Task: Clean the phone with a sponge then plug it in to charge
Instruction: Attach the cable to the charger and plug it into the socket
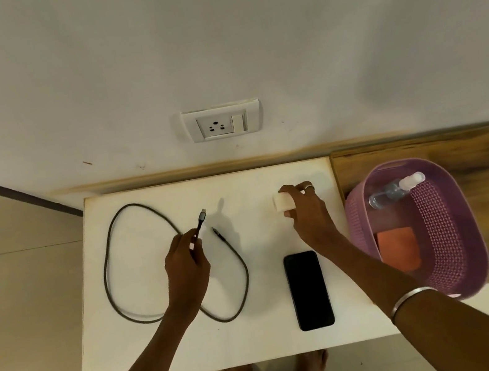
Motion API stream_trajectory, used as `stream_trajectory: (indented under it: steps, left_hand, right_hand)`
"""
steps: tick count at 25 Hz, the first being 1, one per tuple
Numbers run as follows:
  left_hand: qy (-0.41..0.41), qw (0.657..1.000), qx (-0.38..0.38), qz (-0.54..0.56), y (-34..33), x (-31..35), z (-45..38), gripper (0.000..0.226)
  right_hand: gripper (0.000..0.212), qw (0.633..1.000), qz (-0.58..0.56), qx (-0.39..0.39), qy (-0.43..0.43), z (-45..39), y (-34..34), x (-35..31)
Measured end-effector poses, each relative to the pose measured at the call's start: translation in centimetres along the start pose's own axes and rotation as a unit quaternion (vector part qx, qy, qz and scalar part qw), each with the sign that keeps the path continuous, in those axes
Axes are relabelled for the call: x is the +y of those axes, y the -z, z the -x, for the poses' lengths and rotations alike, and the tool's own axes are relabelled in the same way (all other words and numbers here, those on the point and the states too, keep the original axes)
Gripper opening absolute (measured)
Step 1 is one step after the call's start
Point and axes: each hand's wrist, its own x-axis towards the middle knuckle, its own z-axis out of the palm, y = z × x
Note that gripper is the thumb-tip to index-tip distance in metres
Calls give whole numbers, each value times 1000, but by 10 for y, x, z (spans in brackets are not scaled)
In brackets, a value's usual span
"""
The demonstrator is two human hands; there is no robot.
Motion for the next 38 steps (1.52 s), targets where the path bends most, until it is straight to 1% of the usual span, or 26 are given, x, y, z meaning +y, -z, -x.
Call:
stream_trajectory:
  steps: [2, 4, 9, 13, 16, 20, 24, 29, 33, 34, 36, 38]
  left_hand:
    - [-32, 999, 9, 6, 10, 6, -1, 32]
    - [-52, 998, 20, 19, 19, 19, -1, 37]
    - [-86, 992, 75, 46, 41, 61, 7, 25]
    - [-125, 986, 104, 31, 62, 92, 16, 17]
    - [-130, 986, 99, 22, 75, 110, 22, 16]
    - [-133, 986, 103, 19, 90, 126, 25, 16]
    - [-156, 983, 100, 12, 99, 132, 25, 15]
    - [-170, 982, 87, 2, 106, 135, 25, 14]
    - [-161, 983, 87, -19, 106, 142, 22, 10]
    - [-159, 983, 86, -31, 105, 144, 21, 8]
    - [-152, 984, 85, -38, 103, 148, 19, 7]
    - [-138, 986, 84, -27, 100, 153, 14, 6]
  right_hand:
    - [64, 1000, -15, 8, 26, -1, 5, -18]
    - [57, 998, -33, 16, 54, -1, 13, -38]
    - [53, 991, -85, 12, 102, 9, 39, -84]
    - [56, 988, -86, -41, 125, 22, 65, -109]
    - [54, 984, -72, -68, 147, 31, 73, -120]
    - [54, 980, -77, -71, 171, 41, 82, -130]
    - [58, 979, -87, -71, 172, 44, 84, -134]
    - [56, 981, -76, -65, 167, 48, 85, -136]
    - [58, 978, -88, -74, 176, 49, 91, -139]
    - [56, 978, -81, -74, 180, 50, 94, -140]
    - [49, 977, -30, -60, 203, 47, 97, -139]
    - [38, 973, -52, -64, 214, 47, 99, -141]
